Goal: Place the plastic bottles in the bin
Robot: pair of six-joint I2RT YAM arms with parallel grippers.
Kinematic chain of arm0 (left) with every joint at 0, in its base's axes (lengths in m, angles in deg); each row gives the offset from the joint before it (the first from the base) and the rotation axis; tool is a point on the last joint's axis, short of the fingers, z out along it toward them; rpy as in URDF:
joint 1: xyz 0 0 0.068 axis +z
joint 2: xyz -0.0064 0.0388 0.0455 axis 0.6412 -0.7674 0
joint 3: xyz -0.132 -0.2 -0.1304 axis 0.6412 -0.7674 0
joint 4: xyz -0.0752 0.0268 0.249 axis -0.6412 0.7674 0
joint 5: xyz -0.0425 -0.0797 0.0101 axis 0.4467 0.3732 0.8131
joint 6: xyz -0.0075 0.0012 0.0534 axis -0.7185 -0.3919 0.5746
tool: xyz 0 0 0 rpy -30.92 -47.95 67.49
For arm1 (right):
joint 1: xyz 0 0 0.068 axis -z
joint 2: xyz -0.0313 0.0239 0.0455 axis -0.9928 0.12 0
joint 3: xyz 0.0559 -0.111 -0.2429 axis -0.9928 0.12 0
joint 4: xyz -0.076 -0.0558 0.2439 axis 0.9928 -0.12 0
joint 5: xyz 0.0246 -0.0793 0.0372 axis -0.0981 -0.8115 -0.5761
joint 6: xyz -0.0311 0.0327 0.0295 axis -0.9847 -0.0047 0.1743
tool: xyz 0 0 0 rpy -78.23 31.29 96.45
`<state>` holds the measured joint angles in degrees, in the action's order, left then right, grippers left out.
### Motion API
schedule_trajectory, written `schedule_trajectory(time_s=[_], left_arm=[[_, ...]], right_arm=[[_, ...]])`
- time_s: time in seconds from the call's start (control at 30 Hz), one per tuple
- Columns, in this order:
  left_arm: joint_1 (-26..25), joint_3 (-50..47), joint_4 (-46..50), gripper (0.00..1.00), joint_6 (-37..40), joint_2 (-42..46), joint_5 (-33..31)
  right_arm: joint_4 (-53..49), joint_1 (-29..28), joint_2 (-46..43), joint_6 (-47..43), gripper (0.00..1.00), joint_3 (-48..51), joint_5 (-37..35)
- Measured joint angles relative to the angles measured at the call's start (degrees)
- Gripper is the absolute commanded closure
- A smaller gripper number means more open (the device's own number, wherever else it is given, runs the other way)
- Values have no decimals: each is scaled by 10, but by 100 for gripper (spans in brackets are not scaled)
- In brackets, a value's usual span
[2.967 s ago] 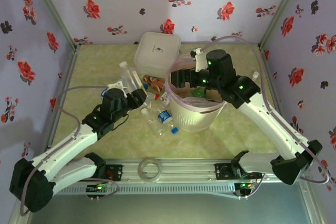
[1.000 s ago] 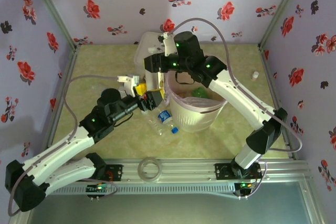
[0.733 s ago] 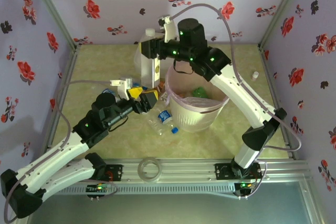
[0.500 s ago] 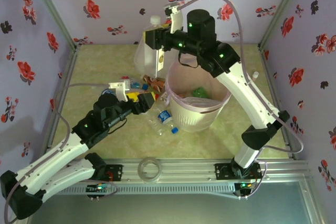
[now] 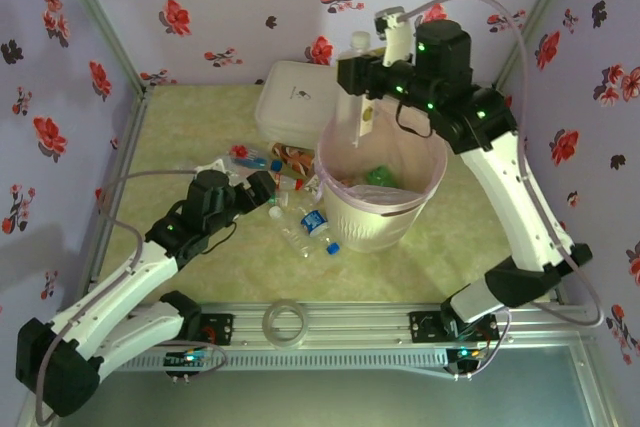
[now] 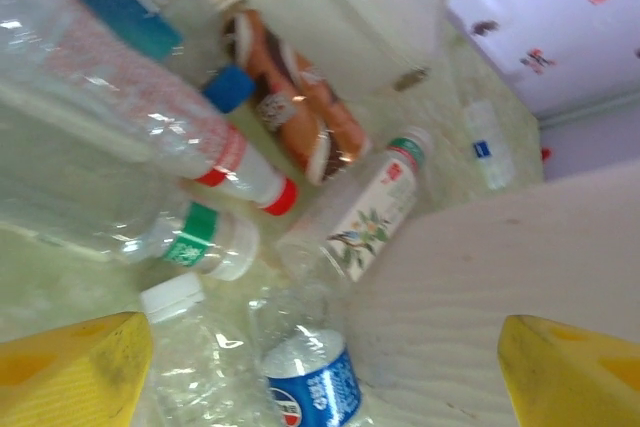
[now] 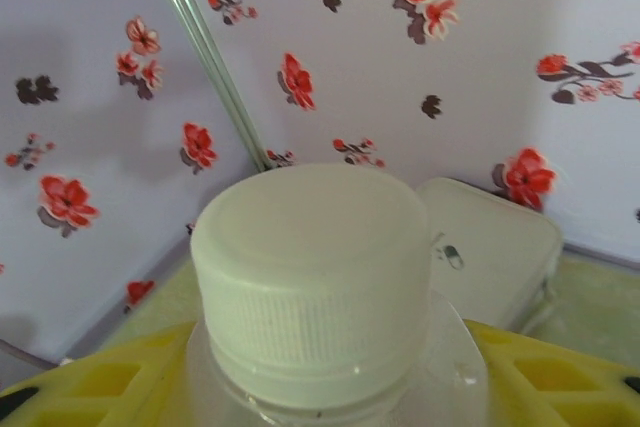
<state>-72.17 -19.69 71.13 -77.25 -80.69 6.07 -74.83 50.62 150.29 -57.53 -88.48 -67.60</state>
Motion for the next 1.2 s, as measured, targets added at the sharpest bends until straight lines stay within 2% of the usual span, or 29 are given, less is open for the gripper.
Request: schedule_trajectory(time_s=[0.17,0.57,1.2], left_arm=[[27,-14,23,10,-30,6,-5],[67,-19,78,10,-68,23,-25],[96,-19,100,10,-113,0,-34]], right_arm=[[-23,0,-36,-18,53,81,-18],[-31,0,-50,-20,53,263,-29],[8,0,-7,-14,50,384,-28]])
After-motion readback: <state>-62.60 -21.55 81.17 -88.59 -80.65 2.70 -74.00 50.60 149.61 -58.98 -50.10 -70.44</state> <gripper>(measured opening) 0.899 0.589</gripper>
